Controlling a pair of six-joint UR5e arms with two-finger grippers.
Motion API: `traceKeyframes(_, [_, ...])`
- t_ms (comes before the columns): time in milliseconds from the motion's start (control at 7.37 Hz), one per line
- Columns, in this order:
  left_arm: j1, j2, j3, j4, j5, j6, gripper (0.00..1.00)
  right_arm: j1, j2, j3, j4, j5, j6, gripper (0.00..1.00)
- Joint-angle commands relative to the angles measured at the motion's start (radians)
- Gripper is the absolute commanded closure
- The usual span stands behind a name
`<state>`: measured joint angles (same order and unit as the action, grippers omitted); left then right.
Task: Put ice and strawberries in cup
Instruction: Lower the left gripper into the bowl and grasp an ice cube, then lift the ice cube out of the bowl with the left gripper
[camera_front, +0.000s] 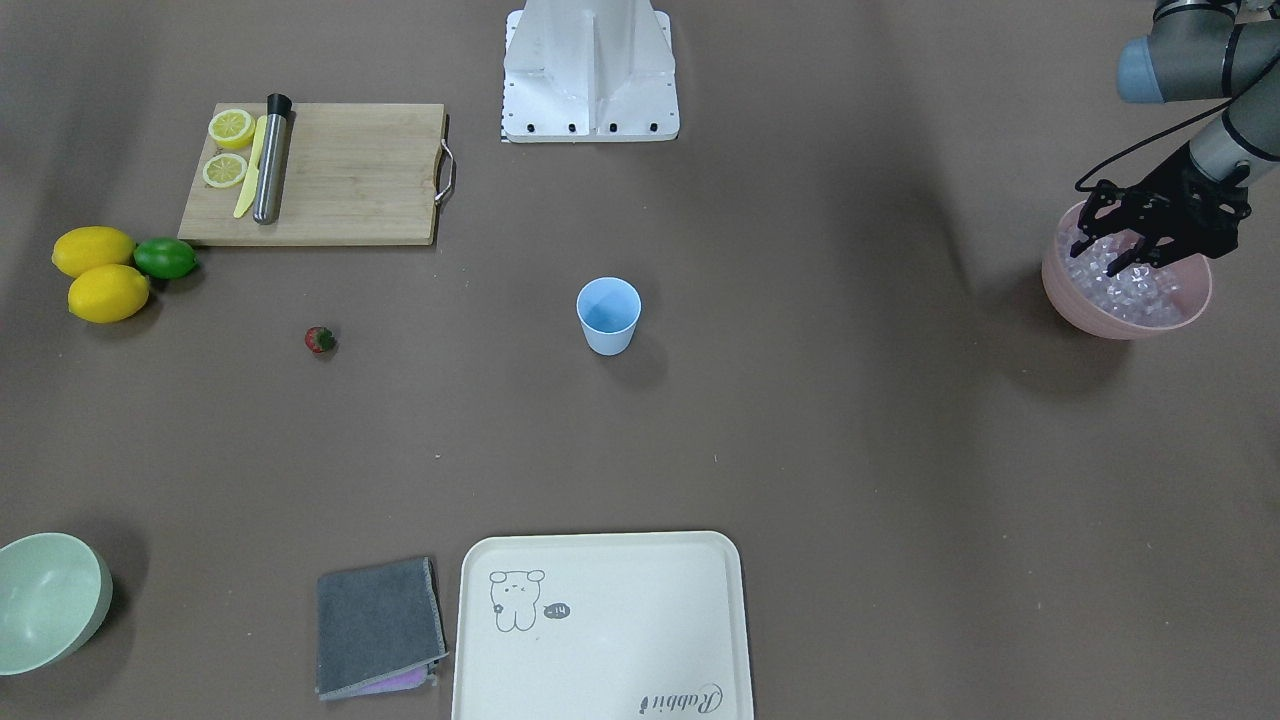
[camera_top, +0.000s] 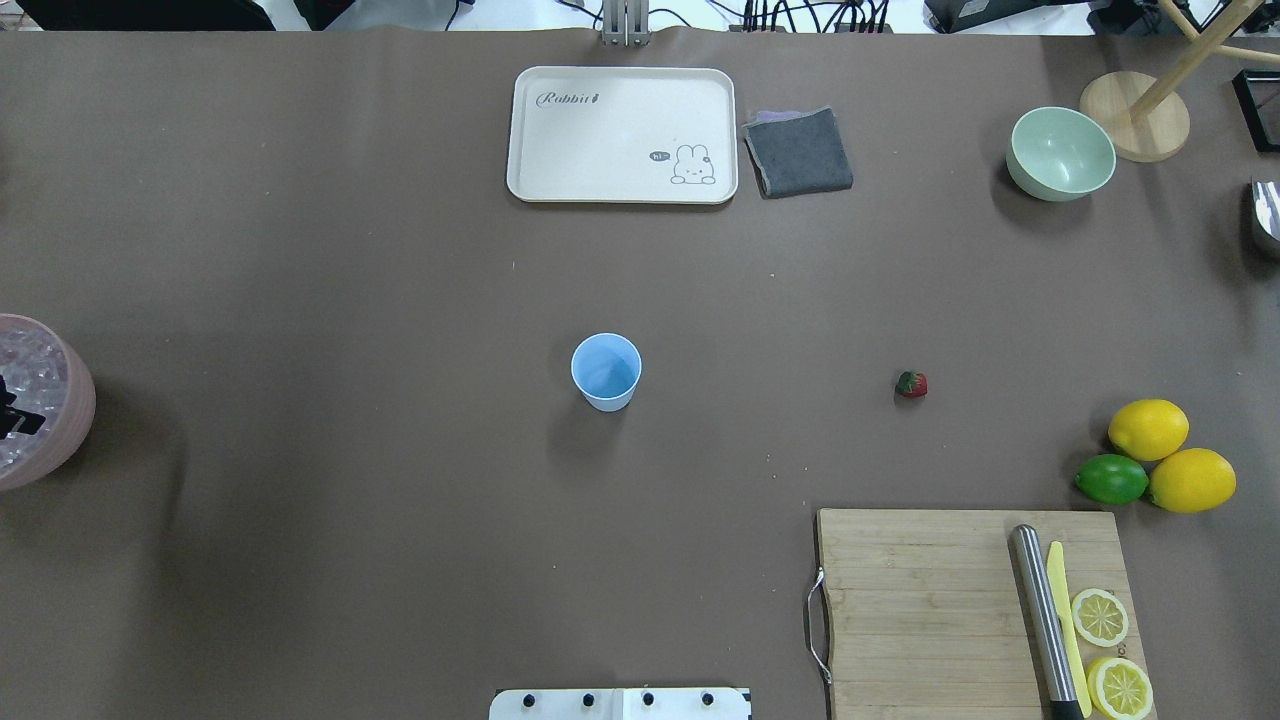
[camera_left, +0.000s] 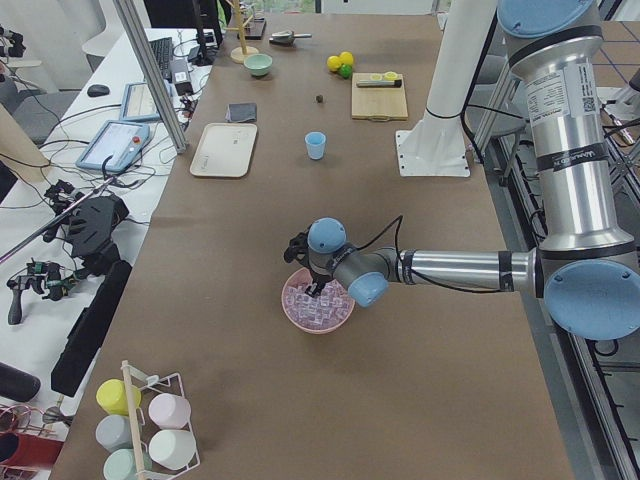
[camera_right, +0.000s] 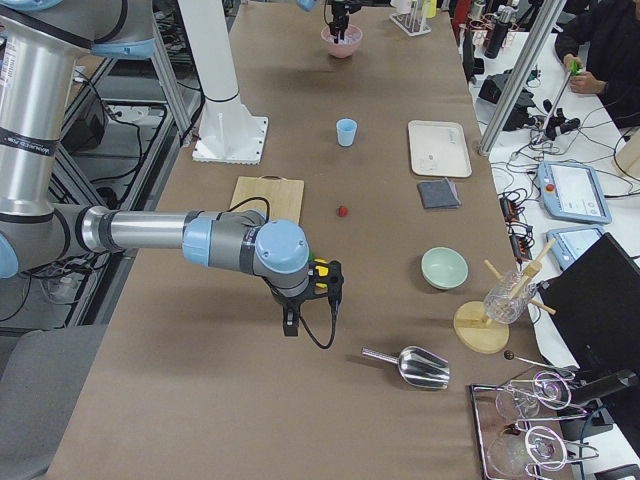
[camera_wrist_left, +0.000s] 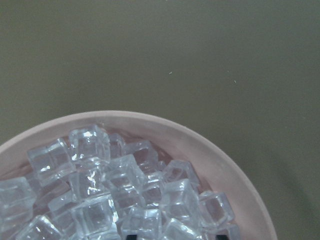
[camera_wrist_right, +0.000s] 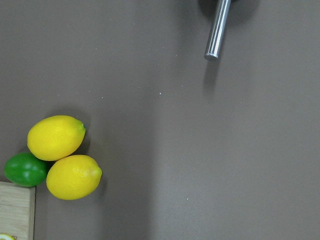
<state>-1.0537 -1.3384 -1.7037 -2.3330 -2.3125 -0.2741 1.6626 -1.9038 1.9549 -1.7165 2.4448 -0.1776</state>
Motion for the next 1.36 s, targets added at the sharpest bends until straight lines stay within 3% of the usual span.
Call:
traceKeyframes(0, [0.001, 0.002, 0.001, 0.001, 0.001, 0.001, 0.59, -0.001, 0.000, 0.001, -0.002, 0.000, 0.001, 0.00])
traceKeyframes(136, [0.000, 0.004, 0.001, 0.001, 0.002, 0.001, 0.76, 0.000, 0.000, 0.005, -0.003, 0.000, 0.003, 0.00])
traceKeyframes(271, [0.000, 0.004, -0.004, 0.003, -0.001, -0.002, 1.00, 0.000, 0.002, 0.013, -0.008, 0.002, 0.003, 0.00])
traceKeyframes(407, [0.000, 0.004, -0.011, 0.006, -0.005, -0.005, 1.00, -0.001, 0.002, 0.015, -0.008, 0.002, 0.003, 0.00])
traceKeyframes(679, [-0.027, -0.004, -0.020, 0.014, -0.118, 0.001, 1.00, 0.000, 0.000, 0.022, -0.008, 0.002, 0.007, 0.00])
traceKeyframes(950, [-0.074, -0.011, -0.022, 0.032, -0.174, 0.006, 1.00, -0.001, -0.001, 0.021, -0.008, 0.002, 0.007, 0.00])
traceKeyframes(1086, [-0.098, -0.022, -0.039, 0.064, -0.180, 0.010, 1.00, -0.001, -0.001, 0.019, -0.009, 0.002, 0.007, 0.00])
traceKeyframes(1222, [-0.101, -0.037, -0.135, 0.193, -0.189, 0.010, 1.00, -0.001, -0.001, 0.019, -0.009, 0.002, 0.007, 0.00])
